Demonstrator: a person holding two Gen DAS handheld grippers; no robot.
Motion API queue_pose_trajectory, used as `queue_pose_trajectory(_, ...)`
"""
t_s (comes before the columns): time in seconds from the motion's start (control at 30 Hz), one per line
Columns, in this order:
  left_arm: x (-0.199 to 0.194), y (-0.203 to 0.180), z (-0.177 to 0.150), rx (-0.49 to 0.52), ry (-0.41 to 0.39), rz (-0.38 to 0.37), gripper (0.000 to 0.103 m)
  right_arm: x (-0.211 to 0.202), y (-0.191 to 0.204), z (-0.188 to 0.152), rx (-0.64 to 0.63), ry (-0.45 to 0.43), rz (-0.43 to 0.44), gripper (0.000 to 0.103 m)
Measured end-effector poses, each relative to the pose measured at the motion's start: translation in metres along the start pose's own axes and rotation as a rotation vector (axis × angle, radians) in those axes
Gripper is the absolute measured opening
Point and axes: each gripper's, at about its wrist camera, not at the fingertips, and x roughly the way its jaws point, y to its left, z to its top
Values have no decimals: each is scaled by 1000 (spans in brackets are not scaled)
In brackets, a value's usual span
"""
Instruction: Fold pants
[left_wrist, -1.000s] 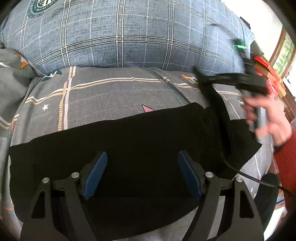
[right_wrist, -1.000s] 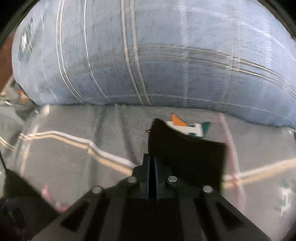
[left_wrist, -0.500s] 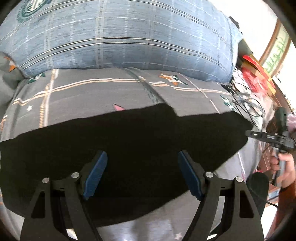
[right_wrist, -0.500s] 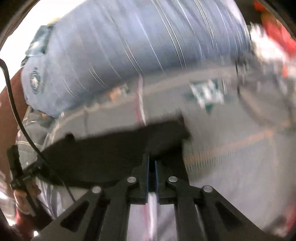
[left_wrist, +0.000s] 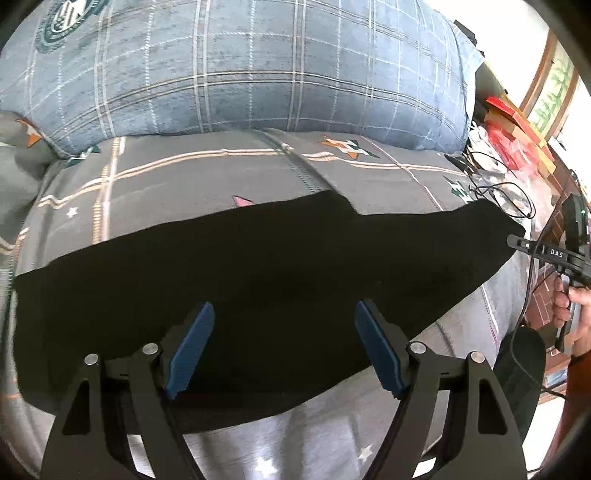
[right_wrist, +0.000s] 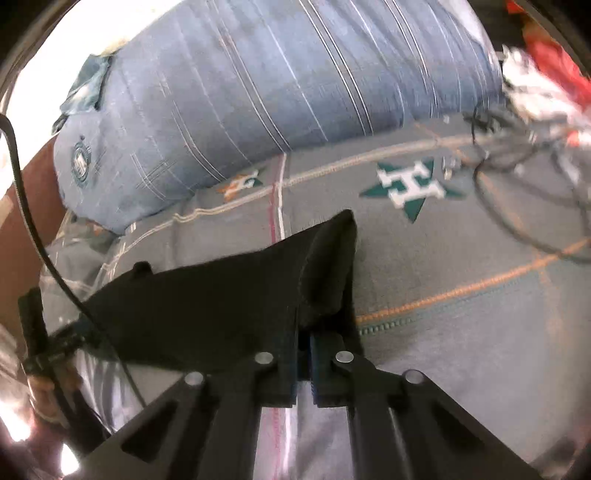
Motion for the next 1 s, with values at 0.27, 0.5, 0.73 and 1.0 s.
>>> queue_pose_trajectory(0.27, -13, 41, -18, -93, 5, 26, 81, 1, 14, -14, -62, 12, -143, 29)
queue_pose_trajectory(0.5, -20, 57, -26, -132, -17, 68, 82, 0, 127, -43, -397, -47, 170, 47)
queue_pose_trajectory(0.73, -32, 80, -28, -182, -37, 81, 82, 56, 221, -82, -716, -11, 222, 42)
queue_pose_trajectory(1.0, -43, 104, -31, -227, -71, 127, 82, 86, 241, -96, -821, 6, 144, 30)
